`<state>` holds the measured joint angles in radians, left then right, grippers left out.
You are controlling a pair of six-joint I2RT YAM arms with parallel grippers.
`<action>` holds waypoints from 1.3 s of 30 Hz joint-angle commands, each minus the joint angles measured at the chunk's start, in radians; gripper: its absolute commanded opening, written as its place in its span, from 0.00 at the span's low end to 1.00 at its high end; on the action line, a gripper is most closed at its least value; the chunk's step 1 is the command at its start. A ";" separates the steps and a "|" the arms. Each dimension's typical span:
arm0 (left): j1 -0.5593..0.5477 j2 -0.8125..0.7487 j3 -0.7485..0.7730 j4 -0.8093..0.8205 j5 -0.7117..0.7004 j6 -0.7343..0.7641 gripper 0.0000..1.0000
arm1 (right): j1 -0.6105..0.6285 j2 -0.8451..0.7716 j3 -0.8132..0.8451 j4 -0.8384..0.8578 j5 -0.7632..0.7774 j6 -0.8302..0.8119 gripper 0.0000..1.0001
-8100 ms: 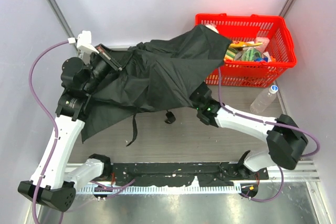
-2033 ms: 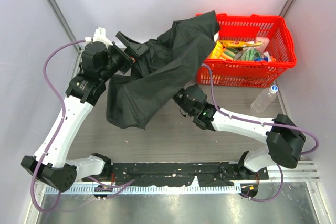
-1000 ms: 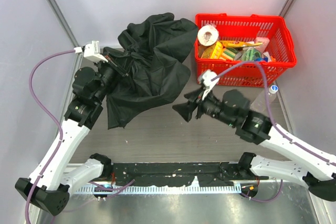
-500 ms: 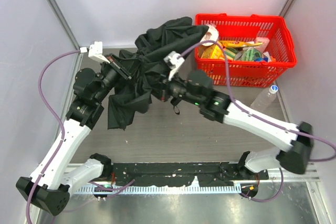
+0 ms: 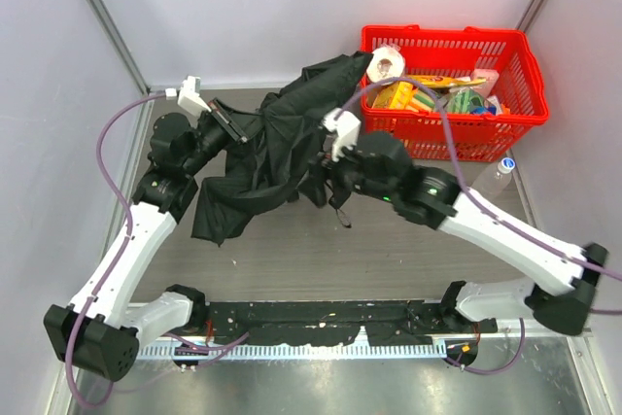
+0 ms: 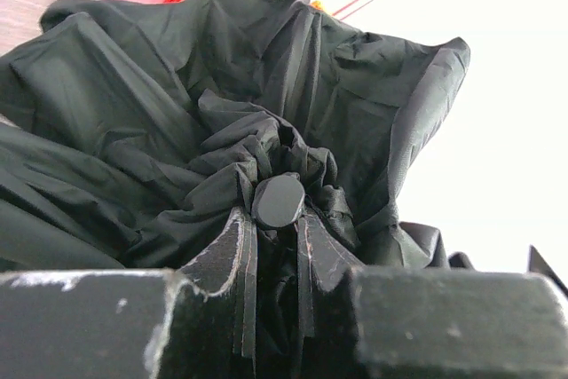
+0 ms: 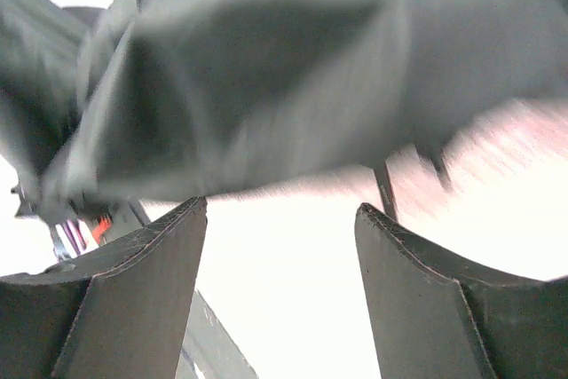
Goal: Put away the umbrella
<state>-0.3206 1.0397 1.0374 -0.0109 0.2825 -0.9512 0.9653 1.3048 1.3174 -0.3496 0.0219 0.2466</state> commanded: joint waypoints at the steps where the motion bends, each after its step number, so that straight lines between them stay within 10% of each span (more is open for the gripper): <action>1: 0.037 0.016 0.076 0.024 0.075 0.066 0.00 | -0.007 -0.199 0.012 -0.375 0.000 -0.081 0.72; 17: 0.048 0.060 0.154 -0.074 0.360 0.150 0.00 | -0.007 -0.004 0.241 -0.144 0.007 -0.352 0.77; 22: 0.046 0.043 0.151 -0.052 0.415 0.189 0.00 | -0.057 0.037 0.286 -0.155 0.050 -0.255 0.84; 30: 0.048 0.028 0.170 -0.127 0.344 0.255 0.00 | -0.129 0.018 0.287 -0.080 -0.324 -0.018 0.85; 39: 0.048 0.036 0.145 -0.032 0.406 0.157 0.00 | -0.129 0.080 0.301 -0.193 -0.203 -0.095 0.85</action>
<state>-0.2790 1.1015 1.1484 -0.1535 0.6415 -0.7483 0.8356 1.3468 1.5673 -0.5060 -0.1692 0.1688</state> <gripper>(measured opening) 0.175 0.850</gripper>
